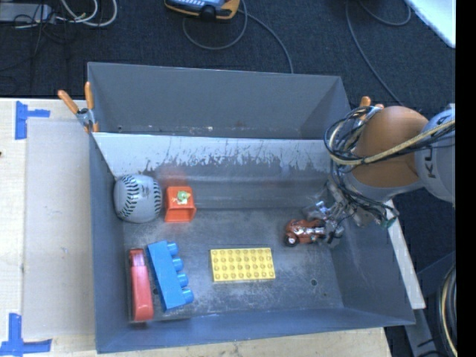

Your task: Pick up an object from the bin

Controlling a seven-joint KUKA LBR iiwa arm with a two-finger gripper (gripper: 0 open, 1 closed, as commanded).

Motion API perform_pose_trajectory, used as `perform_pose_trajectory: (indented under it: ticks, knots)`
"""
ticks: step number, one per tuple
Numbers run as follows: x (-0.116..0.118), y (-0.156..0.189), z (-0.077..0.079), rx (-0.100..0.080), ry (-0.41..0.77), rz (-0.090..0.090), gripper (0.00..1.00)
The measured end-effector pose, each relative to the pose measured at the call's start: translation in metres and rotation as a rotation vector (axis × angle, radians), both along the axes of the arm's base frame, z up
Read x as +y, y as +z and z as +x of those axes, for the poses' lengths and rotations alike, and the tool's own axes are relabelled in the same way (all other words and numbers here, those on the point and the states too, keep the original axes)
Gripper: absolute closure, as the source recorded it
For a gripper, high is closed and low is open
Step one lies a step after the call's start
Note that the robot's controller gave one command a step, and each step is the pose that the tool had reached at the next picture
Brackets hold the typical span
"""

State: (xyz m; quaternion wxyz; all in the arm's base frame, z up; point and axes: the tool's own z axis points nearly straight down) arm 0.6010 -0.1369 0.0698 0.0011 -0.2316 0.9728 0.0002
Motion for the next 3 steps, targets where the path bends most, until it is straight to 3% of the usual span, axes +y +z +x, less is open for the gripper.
perform_pose_trajectory:
  ticks: [3]
  knots:
    - [0.001,0.015,-0.001,0.002,0.002,0.0,1.0]
